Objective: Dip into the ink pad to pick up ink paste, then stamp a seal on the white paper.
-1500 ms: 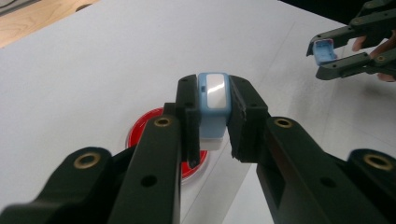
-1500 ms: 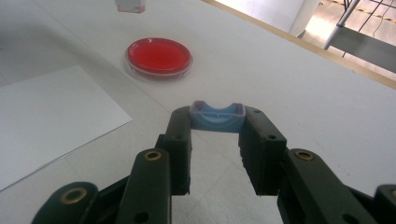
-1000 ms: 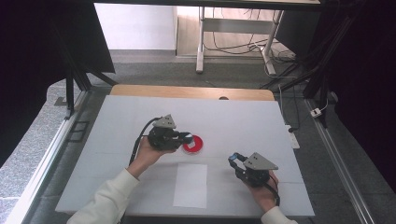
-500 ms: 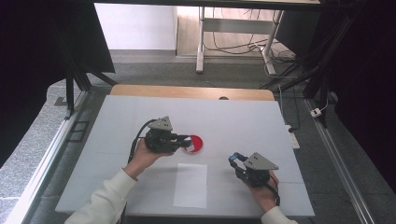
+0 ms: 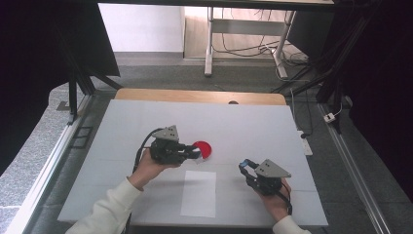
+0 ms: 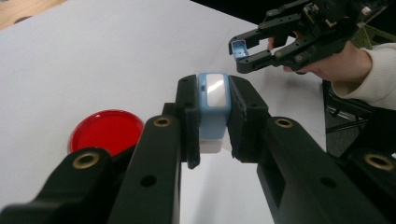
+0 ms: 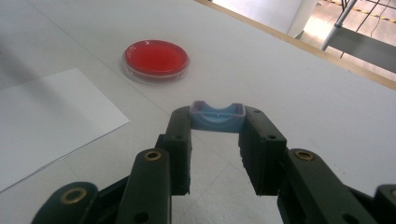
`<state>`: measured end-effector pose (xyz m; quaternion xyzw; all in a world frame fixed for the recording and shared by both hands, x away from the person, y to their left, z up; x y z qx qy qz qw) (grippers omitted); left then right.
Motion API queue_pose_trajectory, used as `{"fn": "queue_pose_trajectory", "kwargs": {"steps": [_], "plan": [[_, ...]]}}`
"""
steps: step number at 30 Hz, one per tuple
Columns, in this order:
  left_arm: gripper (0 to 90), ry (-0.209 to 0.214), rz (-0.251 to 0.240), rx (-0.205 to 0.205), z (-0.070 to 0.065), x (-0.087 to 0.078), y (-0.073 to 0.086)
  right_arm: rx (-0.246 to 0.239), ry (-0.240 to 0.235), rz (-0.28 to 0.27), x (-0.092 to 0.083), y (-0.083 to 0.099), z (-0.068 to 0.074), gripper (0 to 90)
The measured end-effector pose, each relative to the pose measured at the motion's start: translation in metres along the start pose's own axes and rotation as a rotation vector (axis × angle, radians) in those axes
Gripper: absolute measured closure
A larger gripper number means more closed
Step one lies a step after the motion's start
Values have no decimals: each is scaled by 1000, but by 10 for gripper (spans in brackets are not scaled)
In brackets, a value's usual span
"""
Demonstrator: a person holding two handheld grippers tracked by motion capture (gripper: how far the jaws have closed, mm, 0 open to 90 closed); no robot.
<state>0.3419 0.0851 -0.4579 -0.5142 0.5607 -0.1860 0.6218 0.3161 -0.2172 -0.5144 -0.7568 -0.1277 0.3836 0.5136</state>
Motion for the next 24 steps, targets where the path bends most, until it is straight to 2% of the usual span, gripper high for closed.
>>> {"fn": "queue_pose_trajectory", "kwargs": {"steps": [10, 19, 24], "plan": [[748, 19, 2, 24, -10, 0, 0, 3, -2, 3, 1, 0, 0, 645], [748, 21, 5, 28, -13, 0, 1, -1, -3, 4, 1, 0, 0, 645], [748, 36, 5, 30, -19, 0, 2, 2, -3, 6, 1, 0, 0, 645]]}}
Point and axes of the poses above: each handheld gripper's, and its own axes: x roughly forward along the jaws, y roughly out of its underside, z roughly to its left, the point moved 3 cm from there along x, roughly forward along the jaws, and after that the axes turned 3 degrees about -y, right-handed, at the moved point
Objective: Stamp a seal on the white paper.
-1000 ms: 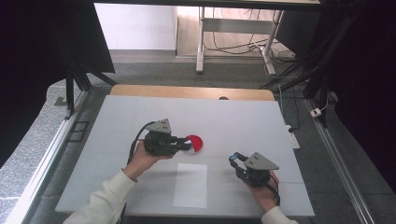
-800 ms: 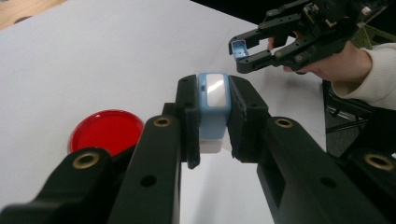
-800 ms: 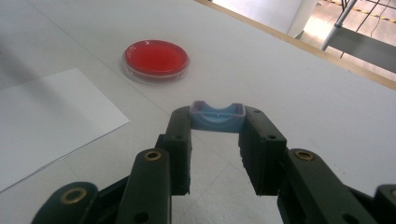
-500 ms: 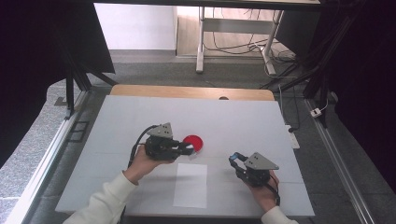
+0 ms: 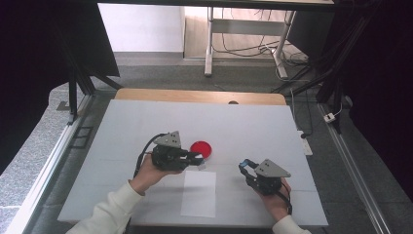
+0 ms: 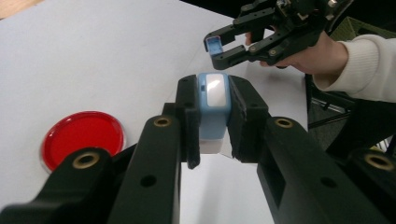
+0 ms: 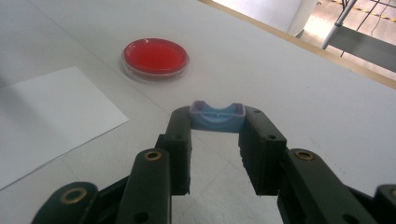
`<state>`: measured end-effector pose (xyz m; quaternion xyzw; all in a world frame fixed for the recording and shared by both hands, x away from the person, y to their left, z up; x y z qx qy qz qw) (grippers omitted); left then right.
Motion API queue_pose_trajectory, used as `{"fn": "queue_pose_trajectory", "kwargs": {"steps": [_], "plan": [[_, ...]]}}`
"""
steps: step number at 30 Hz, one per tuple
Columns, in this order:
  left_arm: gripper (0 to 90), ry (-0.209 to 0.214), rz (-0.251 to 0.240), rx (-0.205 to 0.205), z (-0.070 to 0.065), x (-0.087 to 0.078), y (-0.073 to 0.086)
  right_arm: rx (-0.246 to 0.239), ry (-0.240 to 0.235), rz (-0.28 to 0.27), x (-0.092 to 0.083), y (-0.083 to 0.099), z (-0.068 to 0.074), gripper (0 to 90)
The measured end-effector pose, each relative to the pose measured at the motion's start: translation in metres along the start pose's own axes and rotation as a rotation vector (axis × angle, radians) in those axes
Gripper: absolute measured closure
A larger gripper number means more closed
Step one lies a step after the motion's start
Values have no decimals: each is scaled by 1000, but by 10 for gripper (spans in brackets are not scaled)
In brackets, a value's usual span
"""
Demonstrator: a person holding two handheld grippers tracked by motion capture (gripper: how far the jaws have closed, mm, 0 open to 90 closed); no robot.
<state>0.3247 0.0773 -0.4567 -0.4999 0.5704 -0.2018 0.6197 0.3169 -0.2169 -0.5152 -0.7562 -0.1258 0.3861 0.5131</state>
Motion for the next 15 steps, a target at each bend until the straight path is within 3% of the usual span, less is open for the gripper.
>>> {"fn": "queue_pose_trajectory", "kwargs": {"steps": [15], "plan": [[748, 25, 36, 18, -16, 5, 11, 3, 4, -6, -1, -1, 0, 645]]}}
Point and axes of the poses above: each handheld gripper's, and its own axes: x roughly forward along the jaws, y roughly out of its underside, z roughly to its left, the point moved 3 cm from there along x, roughly forward along the jaws, and after that the axes turned 3 degrees about -y, right-handed, at the moved point
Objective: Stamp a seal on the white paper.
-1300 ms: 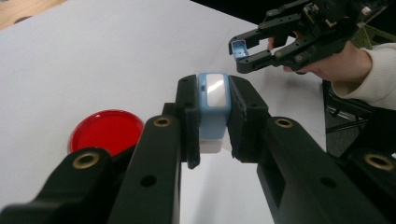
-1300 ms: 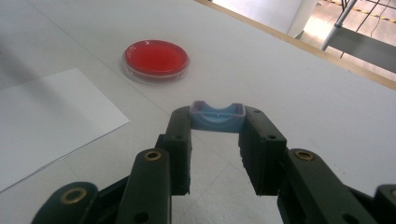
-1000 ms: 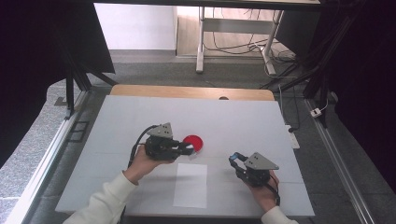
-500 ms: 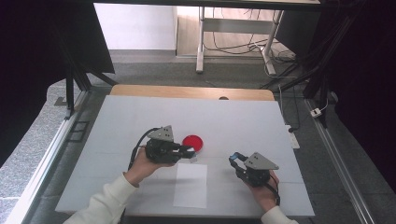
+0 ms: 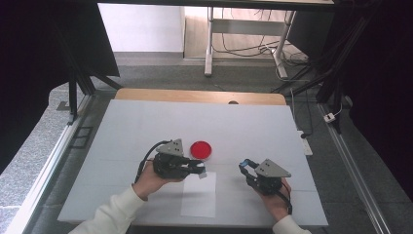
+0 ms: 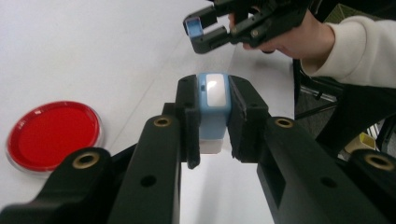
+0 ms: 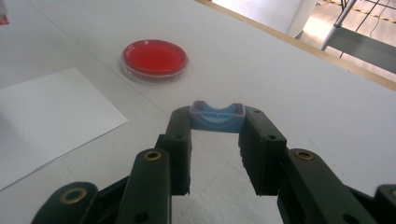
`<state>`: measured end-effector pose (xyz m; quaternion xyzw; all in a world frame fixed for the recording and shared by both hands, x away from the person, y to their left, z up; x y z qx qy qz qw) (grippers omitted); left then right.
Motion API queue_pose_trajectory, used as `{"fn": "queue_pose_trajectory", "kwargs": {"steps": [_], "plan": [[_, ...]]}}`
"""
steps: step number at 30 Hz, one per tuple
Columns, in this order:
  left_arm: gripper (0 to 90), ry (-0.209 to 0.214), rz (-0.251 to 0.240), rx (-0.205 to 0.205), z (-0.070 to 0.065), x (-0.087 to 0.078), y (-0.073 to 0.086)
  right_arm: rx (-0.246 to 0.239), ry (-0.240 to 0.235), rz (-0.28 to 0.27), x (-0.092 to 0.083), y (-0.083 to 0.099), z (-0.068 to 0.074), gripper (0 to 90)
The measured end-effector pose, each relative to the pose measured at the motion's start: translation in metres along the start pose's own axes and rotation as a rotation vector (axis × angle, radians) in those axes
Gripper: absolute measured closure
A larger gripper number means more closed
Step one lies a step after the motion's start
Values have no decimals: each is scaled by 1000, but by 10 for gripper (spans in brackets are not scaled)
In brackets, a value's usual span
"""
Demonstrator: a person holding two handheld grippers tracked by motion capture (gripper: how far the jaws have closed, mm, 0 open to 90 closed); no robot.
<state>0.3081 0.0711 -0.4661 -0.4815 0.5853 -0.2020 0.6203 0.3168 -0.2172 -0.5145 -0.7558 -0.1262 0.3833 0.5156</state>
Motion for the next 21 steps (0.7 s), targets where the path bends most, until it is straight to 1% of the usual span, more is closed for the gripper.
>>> {"fn": "queue_pose_trajectory", "kwargs": {"steps": [6, 10, 15, 21], "plan": [[748, 1, 16, -1, -4, 1, 8, -7, -3, 2, 0, 0, 0, 645], [748, 1, 19, -7, -4, 1, 12, -5, -3, 1, 1, 0, 0, 645], [748, -12, 35, 3, -4, 5, 15, -6, -1, 5, 1, 0, 0, 645], [748, -12, 49, -1, -4, 10, 19, -7, -1, 4, 1, 0, 1, 645]]}}
Point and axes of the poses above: each handheld gripper's, and its own axes: x roughly forward along the jaws, y roughly out of its underside, z roughly to its left, the point moved 3 cm from there along x, roughly forward along the jaws, and after that the axes turned 3 degrees about -y, right-handed, at the moved point
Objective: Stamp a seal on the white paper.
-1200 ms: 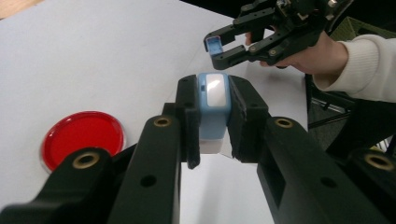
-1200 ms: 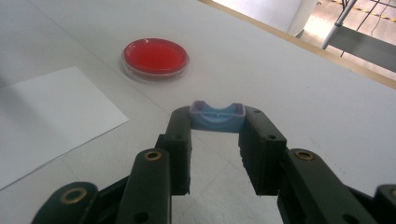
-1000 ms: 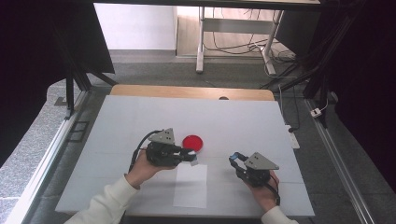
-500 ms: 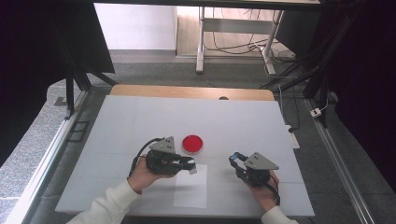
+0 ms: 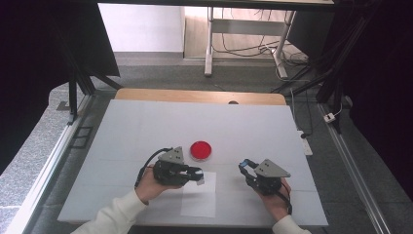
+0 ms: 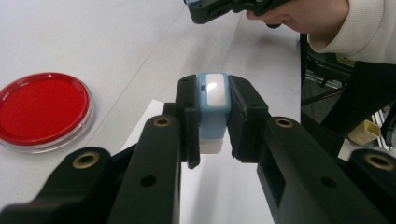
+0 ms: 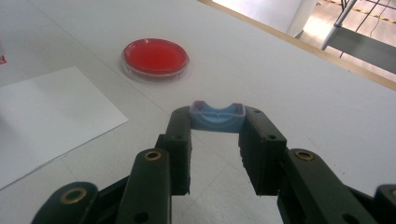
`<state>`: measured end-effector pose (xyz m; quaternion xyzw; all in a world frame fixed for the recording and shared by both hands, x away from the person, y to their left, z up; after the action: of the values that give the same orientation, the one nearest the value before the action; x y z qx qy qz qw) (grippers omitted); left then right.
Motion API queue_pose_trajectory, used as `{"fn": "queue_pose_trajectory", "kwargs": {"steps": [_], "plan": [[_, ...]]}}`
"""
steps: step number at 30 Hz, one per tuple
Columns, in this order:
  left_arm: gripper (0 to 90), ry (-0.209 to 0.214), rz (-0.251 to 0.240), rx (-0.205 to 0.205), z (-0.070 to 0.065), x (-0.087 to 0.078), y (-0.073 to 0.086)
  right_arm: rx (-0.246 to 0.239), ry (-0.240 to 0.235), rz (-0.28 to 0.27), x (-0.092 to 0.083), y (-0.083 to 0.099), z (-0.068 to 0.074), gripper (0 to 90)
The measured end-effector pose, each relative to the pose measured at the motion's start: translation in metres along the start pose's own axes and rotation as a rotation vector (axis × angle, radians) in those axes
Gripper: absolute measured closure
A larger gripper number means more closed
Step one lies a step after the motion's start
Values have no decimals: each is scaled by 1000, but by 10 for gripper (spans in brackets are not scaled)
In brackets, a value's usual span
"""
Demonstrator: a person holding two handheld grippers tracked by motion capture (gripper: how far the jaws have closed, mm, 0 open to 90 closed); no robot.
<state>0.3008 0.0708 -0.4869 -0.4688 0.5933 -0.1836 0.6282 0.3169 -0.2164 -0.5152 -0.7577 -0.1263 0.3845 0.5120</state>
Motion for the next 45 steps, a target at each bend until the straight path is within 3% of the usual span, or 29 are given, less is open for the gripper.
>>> {"fn": "queue_pose_trajectory", "kwargs": {"steps": [8, 21, 45], "plan": [[748, -11, 12, -16, 1, 8, 8, 2, 0, -2, 0, 0, 0, 645], [749, -53, 39, -7, 6, 15, 17, -1, 2, 1, 0, 0, 0, 645], [749, -63, 58, -10, 3, 33, 30, -2, 3, 2, 0, 0, 0, 645]]}}
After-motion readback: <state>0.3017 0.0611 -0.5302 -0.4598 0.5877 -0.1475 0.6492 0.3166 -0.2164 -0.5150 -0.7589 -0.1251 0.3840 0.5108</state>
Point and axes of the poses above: each handheld gripper's, and its own axes: x roughly forward along the jaws, y roughly out of its underside, z roughly to its left, the point moved 3 cm from there along x, roughly forward along the jaws, and after that the axes turned 3 degrees about -y, right-handed, at the moved point
